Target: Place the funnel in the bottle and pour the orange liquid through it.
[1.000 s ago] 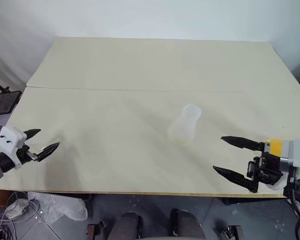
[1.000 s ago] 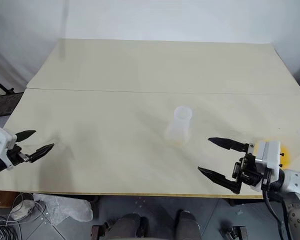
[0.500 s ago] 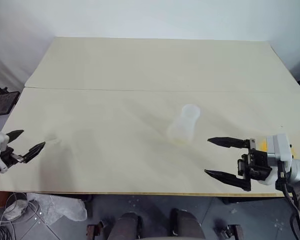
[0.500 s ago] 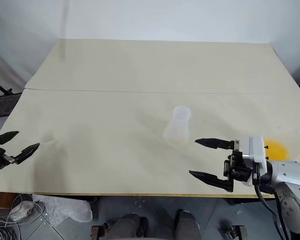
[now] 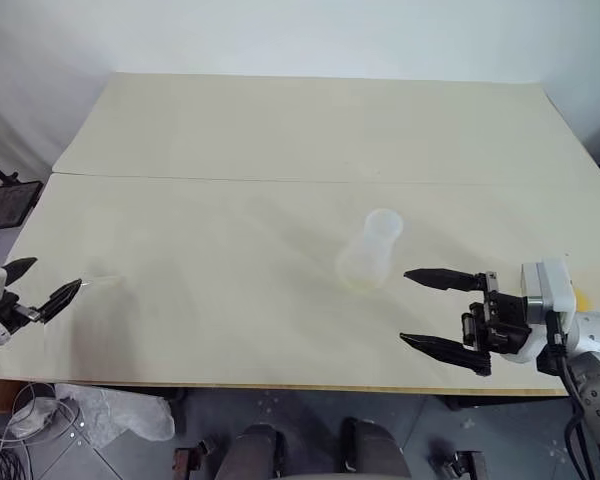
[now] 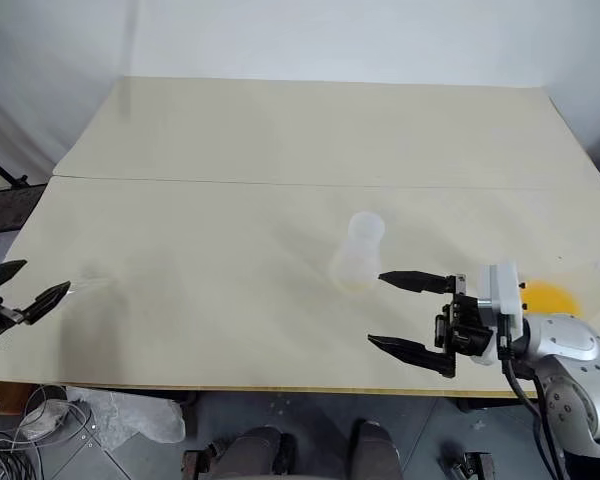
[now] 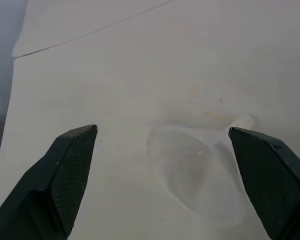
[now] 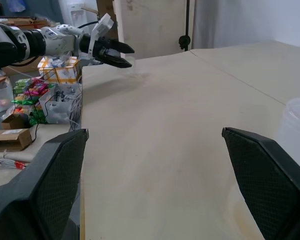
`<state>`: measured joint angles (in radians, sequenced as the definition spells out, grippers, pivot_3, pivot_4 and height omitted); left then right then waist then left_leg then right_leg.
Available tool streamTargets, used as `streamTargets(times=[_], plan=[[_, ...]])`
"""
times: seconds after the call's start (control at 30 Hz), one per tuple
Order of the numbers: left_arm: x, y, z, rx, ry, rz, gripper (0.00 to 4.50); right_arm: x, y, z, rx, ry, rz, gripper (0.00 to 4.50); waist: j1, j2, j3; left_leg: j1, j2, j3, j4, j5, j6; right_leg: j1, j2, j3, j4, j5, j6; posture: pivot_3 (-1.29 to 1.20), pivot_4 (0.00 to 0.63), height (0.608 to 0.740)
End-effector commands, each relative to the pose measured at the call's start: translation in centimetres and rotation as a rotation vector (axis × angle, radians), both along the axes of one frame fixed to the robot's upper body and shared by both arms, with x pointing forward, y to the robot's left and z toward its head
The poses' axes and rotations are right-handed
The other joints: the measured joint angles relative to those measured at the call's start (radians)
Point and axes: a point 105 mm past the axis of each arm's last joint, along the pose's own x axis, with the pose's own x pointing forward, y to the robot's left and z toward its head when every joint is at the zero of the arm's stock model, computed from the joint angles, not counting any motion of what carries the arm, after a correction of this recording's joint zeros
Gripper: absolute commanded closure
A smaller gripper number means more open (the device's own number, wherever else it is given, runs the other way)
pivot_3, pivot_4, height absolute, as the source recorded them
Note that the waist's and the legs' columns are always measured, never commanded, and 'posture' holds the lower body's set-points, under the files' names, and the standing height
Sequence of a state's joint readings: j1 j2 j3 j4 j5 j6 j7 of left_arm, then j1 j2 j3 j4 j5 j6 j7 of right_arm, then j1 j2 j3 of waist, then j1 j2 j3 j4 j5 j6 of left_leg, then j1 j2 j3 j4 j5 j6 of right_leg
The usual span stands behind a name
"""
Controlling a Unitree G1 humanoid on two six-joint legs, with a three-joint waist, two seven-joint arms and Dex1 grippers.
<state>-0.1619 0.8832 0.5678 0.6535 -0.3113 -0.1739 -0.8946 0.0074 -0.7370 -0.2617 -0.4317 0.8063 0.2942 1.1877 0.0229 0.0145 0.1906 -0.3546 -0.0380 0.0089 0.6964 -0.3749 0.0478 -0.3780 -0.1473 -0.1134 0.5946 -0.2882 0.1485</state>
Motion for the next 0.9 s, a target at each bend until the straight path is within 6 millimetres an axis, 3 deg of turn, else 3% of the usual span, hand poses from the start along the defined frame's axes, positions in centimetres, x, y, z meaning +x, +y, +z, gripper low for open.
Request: streamTargets(times=[0.03, 0.33, 0.63, 0.77, 0.9], plan=[[0.2, 1.0, 1.4, 0.054, -0.022, 0.021, 0.02, -0.3, 0.2, 0.7, 0.006, -0.042, 0.000, 0.00, 0.000, 0.000, 0.000, 0.000, 0.000, 0.000, 0.000, 0.000, 0.000, 0.000, 0.000, 0.000, 0.000, 0.000, 0.000, 0.00, 0.150, 0.740], [-0.2, 2.7, 2.7, 0.070, -0.014, 0.053, 0.02, -0.5, 0.0, 0.3, 0.014, -0.050, -0.056, 0.00, -0.002, -0.001, 0.000, 0.000, 0.000, 0.001, 0.000, 0.000, 0.000, -0.001, 0.000, -0.001, 0.001, 0.000, 0.000, 0.00, 0.150, 0.740], [-0.2, 2.1, 2.9, 0.043, -0.026, 0.017, 0.02, 0.1, 0.1, 0.0, 0.021, -0.053, -0.066, 0.00, -0.001, -0.001, 0.000, 0.000, 0.000, 0.001, 0.000, 0.000, 0.000, -0.001, 0.000, -0.001, 0.002, 0.000, 0.000, 0.00, 0.150, 0.740], [-0.8, 2.9, 2.1, 0.044, 0.013, 0.047, 0.02, 0.5, 0.0, -0.1, 0.018, -0.054, -0.062, 0.00, -0.002, -0.001, 0.000, 0.000, 0.000, 0.001, 0.000, 0.000, 0.000, -0.001, 0.000, -0.001, 0.002, 0.000, 0.000, 0.00, 0.150, 0.740], [-0.3, 2.3, 1.2, 0.023, 0.036, 0.018, 0.02, 0.7, 0.0, -0.1, 0.011, -0.052, -0.048, 0.00, -0.002, -0.001, 0.000, 0.000, 0.000, 0.001, 0.000, 0.000, 0.001, -0.001, 0.000, -0.001, 0.002, 0.000, 0.000, 0.00, 0.150, 0.740]])
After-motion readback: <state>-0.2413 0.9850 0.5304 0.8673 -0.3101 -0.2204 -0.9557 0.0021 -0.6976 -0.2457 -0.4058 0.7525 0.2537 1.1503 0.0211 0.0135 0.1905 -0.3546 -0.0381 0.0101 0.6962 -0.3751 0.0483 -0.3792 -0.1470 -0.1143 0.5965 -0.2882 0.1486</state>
